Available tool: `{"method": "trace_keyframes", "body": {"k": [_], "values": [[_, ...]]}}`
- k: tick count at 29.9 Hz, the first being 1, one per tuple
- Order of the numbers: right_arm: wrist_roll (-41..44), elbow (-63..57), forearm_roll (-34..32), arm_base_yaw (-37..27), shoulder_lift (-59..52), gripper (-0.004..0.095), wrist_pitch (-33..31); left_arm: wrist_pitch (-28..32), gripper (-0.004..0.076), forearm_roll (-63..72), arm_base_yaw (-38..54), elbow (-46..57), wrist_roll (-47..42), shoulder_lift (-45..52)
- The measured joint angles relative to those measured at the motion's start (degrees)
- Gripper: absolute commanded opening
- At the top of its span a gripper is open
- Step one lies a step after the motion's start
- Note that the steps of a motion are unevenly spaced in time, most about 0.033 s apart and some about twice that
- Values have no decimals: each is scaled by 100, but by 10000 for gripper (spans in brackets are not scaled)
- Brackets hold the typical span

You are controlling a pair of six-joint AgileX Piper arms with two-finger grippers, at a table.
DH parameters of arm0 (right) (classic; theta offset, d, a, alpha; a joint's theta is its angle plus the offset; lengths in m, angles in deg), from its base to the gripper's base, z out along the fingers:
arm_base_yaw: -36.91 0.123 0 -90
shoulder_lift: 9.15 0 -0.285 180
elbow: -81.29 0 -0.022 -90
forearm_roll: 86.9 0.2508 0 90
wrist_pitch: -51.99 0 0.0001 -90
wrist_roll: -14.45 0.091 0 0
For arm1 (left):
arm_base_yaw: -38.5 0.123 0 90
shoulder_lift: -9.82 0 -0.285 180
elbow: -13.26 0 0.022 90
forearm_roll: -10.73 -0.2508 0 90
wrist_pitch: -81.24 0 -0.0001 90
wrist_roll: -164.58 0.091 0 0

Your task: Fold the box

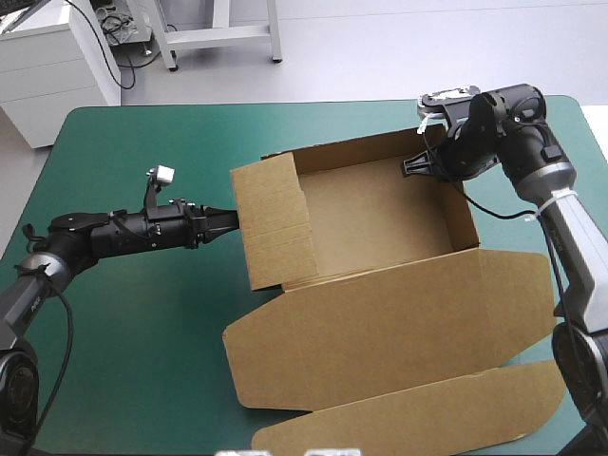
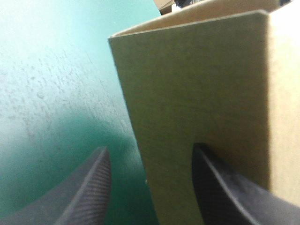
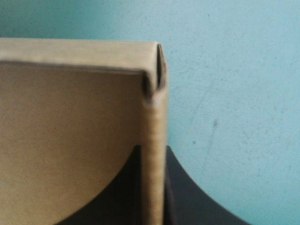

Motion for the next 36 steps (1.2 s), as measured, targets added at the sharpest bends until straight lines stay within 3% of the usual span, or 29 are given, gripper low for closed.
{"method": "trace_keyframes", "body": {"k": [27, 30, 36], "values": [[40, 0, 44, 0, 50, -20, 0, -66, 407, 589, -208, -10, -295, 461], [73, 0, 56, 5, 50, -20, 0, -7, 407, 239, -330, -103, -626, 500], [131, 0, 48, 9, 57, -16, 0, 758, 406, -921, -833, -673, -1730, 570]]}}
